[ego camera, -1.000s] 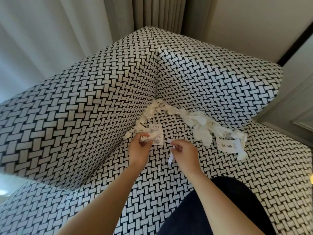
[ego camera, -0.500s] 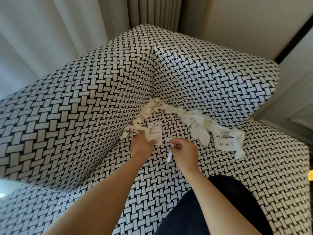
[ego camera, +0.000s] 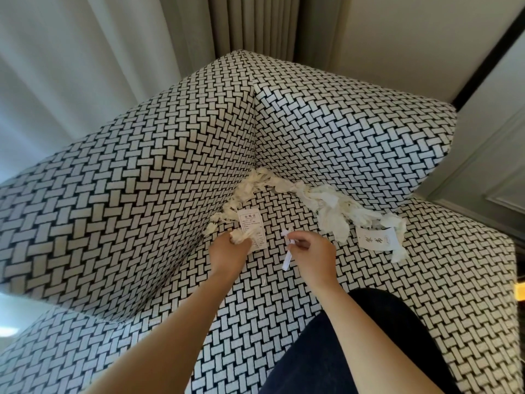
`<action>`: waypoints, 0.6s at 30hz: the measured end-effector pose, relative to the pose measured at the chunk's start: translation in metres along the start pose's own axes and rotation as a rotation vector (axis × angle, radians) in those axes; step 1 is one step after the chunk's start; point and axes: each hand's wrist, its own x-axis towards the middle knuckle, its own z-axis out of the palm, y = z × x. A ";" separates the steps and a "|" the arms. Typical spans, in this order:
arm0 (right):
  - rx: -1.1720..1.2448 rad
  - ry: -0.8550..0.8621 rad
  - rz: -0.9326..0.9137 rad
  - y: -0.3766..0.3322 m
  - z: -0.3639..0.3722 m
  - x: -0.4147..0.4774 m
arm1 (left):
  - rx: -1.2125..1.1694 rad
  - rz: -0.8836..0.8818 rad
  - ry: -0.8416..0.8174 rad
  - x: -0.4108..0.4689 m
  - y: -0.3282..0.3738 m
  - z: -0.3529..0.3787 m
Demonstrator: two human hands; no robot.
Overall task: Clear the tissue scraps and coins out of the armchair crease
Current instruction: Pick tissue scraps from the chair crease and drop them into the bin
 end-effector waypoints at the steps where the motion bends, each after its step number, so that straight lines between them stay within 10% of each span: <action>1: -0.001 0.006 -0.016 -0.001 -0.003 -0.001 | -0.021 0.004 -0.011 -0.003 0.001 -0.001; 18: 0.105 0.133 0.021 0.006 -0.178 -0.059 | -0.290 0.143 -0.433 -0.092 0.112 0.072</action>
